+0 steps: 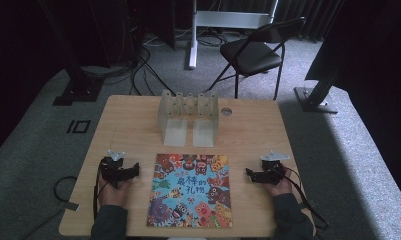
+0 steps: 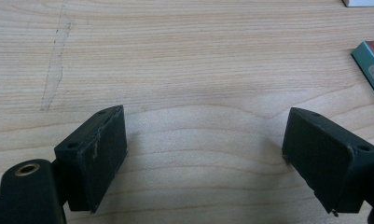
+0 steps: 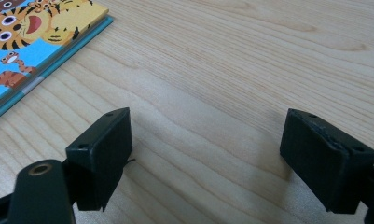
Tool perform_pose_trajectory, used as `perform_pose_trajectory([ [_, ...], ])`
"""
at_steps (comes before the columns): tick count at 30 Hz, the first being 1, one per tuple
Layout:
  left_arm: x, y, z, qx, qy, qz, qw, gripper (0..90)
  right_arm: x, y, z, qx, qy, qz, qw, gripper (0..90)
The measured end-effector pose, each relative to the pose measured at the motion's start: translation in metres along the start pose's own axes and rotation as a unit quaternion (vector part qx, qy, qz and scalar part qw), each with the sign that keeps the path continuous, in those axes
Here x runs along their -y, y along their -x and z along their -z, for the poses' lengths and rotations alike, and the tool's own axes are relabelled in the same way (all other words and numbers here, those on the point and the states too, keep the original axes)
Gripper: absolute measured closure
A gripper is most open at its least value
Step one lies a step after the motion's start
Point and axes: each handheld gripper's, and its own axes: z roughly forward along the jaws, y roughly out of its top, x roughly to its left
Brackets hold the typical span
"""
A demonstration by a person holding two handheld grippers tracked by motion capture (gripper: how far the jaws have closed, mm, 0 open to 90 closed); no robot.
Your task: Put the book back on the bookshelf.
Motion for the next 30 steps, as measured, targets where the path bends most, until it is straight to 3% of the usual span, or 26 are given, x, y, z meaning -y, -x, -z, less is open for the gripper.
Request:
perform_pose_trajectory([
  [30,0.0,-0.0001,0.0,0.0,0.0,0.0,1.0,14.1,-0.0003,0.0006,-0.0004,-0.006,-0.002,0.006,1.0,15.0],
])
